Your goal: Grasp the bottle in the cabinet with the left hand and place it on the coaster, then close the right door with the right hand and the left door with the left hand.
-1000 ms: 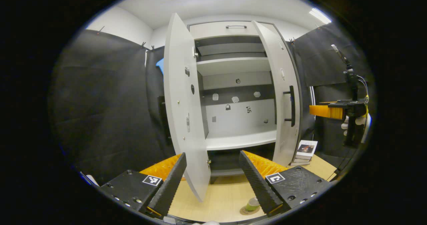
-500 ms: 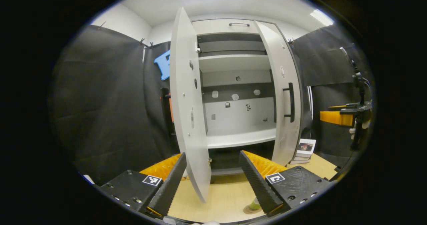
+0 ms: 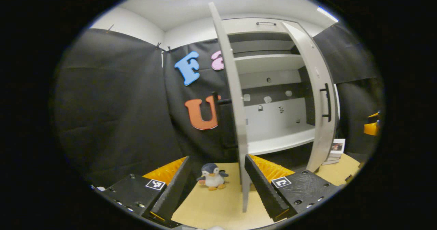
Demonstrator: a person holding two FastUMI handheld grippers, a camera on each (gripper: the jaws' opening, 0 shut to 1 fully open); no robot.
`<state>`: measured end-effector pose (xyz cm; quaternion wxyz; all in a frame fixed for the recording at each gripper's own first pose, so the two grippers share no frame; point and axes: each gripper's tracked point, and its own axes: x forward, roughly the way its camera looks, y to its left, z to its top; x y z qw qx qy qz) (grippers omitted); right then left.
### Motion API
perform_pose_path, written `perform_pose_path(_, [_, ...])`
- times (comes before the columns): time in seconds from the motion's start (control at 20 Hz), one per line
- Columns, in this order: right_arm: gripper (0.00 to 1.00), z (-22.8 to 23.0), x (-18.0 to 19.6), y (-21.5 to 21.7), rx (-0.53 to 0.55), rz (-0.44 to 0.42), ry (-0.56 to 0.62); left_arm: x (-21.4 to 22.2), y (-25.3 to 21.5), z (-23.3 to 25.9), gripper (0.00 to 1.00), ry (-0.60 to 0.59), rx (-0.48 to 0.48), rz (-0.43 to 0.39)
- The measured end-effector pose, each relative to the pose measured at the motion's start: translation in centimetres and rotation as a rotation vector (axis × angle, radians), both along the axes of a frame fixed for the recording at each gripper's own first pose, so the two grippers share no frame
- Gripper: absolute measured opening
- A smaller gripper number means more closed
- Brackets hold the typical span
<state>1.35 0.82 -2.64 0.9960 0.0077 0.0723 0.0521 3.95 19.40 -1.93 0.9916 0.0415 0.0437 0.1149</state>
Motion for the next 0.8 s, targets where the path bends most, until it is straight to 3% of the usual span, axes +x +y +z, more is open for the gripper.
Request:
perform_pose_path(0.1, [0.96, -0.3, -0.6, 0.0, 0.004, -0.002, 0.011, 1.1, 2.6, 0.4, 0.97, -0.008, 0.0, 0.047])
perform_pose_path(0.2, [0.99, -0.6, -1.0, -0.1, 0.003, -0.003, 0.015, 2.3, 5.3, 1.0, 0.96, -0.018, -0.002, 0.087])
perform_pose_path(0.3, [0.99, -0.8, -1.4, 0.0, 0.005, -0.002, 0.021, 3.6, 6.3, 1.5, 0.98, -0.029, -0.014, 0.091])
perform_pose_path(0.75, [0.99, -1.7, -1.7, 0.3, 0.009, 0.0, 0.039, 7.4, 4.4, 1.4, 0.98, -0.026, -0.032, 0.042])
perform_pose_path(0.8, [0.96, -1.8, -1.8, 0.3, 0.01, -0.001, 0.04, 7.4, 4.4, 1.6, 0.89, -0.035, -0.026, 0.042])
